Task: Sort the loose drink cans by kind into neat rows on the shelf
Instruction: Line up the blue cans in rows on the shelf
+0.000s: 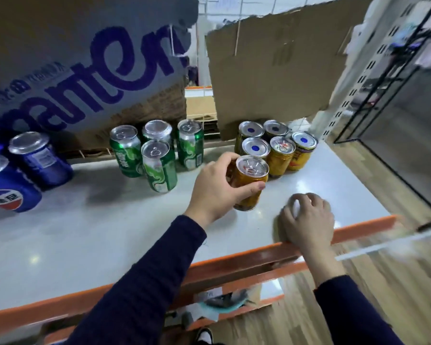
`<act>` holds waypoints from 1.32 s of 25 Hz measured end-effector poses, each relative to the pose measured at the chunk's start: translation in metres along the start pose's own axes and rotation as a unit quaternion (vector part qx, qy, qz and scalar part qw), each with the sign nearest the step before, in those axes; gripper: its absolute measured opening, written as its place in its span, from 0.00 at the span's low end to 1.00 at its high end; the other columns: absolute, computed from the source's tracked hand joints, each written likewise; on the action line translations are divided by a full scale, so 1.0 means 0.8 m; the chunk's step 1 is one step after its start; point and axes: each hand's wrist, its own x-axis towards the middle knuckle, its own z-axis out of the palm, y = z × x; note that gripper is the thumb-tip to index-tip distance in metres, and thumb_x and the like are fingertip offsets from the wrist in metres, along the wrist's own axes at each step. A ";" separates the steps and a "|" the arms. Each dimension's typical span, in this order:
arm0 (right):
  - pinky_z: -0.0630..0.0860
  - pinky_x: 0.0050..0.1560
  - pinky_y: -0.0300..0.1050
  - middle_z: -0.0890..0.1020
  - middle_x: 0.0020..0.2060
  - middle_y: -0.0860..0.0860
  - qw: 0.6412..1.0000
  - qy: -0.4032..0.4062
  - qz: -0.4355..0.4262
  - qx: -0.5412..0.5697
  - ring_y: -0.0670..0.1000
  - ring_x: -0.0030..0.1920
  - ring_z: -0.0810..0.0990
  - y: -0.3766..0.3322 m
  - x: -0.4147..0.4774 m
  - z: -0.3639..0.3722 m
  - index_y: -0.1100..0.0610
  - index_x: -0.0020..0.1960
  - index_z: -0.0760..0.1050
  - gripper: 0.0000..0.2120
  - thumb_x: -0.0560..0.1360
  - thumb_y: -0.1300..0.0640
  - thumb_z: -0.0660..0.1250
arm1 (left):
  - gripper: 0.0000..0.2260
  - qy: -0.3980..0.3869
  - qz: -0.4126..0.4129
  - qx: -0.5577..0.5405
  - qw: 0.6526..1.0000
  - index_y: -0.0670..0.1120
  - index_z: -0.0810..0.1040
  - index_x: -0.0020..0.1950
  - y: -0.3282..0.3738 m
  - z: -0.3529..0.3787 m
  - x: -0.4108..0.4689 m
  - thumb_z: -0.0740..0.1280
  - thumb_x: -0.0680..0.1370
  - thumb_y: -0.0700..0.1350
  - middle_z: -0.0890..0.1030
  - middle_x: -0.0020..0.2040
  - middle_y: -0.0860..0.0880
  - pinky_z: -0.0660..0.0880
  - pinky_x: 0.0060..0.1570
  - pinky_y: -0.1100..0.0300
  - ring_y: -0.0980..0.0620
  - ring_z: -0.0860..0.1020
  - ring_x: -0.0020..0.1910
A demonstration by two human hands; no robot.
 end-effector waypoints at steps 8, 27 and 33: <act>0.67 0.58 0.51 0.76 0.58 0.53 1.000 -0.013 0.011 -0.006 0.57 0.61 0.69 0.001 0.002 -0.002 0.52 0.57 0.77 0.15 0.74 0.48 0.63 | 0.32 0.031 0.003 0.056 0.998 0.47 0.75 0.63 -0.006 0.079 0.029 0.80 0.63 0.54 0.75 0.57 0.50 0.68 0.52 0.66 0.53 0.74 0.54; 0.73 0.43 0.47 0.83 0.44 0.52 0.913 -0.084 -0.319 0.240 0.56 0.46 0.79 -0.215 -0.087 0.029 0.59 0.48 0.81 0.06 0.72 0.59 0.70 | 0.11 0.136 -0.095 0.316 0.934 0.45 0.79 0.56 -0.111 -0.182 -0.161 0.68 0.77 0.48 0.80 0.53 0.49 0.74 0.52 0.50 0.47 0.78 0.51; 0.75 0.45 0.49 0.83 0.46 0.52 0.845 -0.148 -0.435 0.272 0.57 0.47 0.80 -0.367 -0.186 0.048 0.57 0.49 0.81 0.06 0.73 0.59 0.70 | 0.10 0.262 -0.212 0.366 0.867 0.47 0.79 0.57 -0.150 -0.307 -0.312 0.67 0.77 0.48 0.80 0.53 0.51 0.70 0.55 0.51 0.48 0.79 0.51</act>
